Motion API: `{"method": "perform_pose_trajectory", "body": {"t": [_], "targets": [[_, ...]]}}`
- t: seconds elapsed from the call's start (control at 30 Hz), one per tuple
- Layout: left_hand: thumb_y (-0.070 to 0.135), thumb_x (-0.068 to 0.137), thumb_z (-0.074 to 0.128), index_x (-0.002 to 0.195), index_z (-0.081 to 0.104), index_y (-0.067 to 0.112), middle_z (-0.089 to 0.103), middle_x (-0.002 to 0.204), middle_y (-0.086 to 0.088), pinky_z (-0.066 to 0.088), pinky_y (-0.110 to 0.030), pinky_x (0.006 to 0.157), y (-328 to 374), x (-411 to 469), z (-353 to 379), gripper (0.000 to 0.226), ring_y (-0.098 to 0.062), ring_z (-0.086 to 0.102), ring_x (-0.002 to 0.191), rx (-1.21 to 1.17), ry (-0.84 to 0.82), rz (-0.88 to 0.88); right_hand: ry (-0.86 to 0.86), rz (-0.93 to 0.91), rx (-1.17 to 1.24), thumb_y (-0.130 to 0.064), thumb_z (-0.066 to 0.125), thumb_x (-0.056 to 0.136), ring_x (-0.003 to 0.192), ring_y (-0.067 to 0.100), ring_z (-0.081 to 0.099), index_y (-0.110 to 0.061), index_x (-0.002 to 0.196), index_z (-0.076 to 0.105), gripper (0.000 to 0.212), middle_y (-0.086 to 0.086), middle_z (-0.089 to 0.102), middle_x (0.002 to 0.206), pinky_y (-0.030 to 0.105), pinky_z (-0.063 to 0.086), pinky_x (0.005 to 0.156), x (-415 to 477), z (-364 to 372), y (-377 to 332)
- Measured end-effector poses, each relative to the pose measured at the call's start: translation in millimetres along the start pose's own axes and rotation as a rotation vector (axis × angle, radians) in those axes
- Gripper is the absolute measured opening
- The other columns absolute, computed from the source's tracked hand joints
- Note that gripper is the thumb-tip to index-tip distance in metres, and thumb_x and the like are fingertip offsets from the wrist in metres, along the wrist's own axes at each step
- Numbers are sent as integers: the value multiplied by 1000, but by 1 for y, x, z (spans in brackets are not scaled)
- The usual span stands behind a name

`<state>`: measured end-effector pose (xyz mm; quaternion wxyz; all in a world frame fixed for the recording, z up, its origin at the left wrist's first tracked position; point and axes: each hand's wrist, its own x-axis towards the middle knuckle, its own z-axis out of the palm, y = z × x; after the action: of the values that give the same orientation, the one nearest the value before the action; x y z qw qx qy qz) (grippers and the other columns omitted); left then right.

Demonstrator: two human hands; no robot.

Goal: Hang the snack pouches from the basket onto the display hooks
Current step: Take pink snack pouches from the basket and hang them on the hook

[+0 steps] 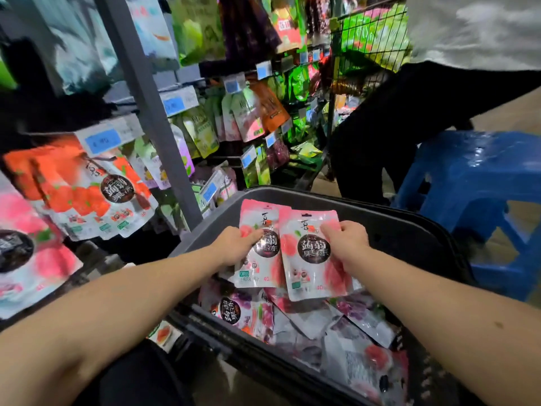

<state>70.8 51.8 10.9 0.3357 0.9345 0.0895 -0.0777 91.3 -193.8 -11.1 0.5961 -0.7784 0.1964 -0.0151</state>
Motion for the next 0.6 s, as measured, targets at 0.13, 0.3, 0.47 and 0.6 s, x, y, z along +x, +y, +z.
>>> {"method": "perform_pose_trajectory", "body": {"t": [0.13, 0.3, 0.47, 0.6], "targets": [[66, 96, 47, 76, 63, -6, 66, 75, -22, 47, -34, 67, 10, -13, -6, 77, -23, 62, 67, 17, 18, 20, -45, 85, 89, -25, 71, 87, 70, 26, 59, -4, 76, 67, 24, 14, 65, 80, 32, 44, 62, -6, 8, -5], [61, 102, 38, 88, 69, 1, 60, 72, -17, 49, -32, 66, 19, -21, -8, 69, -28, 62, 67, 26, -20, 57, -101, 222, 158, -29, 72, 84, 84, 32, 69, 2, 96, 69, 33, 15, 71, 92, 40, 56, 73, -9, 32, -7], [71, 96, 30, 88, 69, 6, 72, 95, -16, 50, -35, 84, 19, -32, -5, 77, -29, 67, 90, -100, 30, 59, -107, 247, 173, -29, 71, 86, 84, 32, 70, 3, 97, 67, 34, 16, 71, 93, 36, 51, 69, -15, 43, -12], [78, 89, 40, 82, 69, -2, 69, 80, -13, 45, -33, 69, 14, -45, -5, 86, -21, 58, 68, -194, 75, 33, -111, 203, 156, -29, 71, 86, 70, 26, 58, 2, 96, 66, 32, 9, 65, 84, 30, 43, 64, -22, 51, -20]]}}
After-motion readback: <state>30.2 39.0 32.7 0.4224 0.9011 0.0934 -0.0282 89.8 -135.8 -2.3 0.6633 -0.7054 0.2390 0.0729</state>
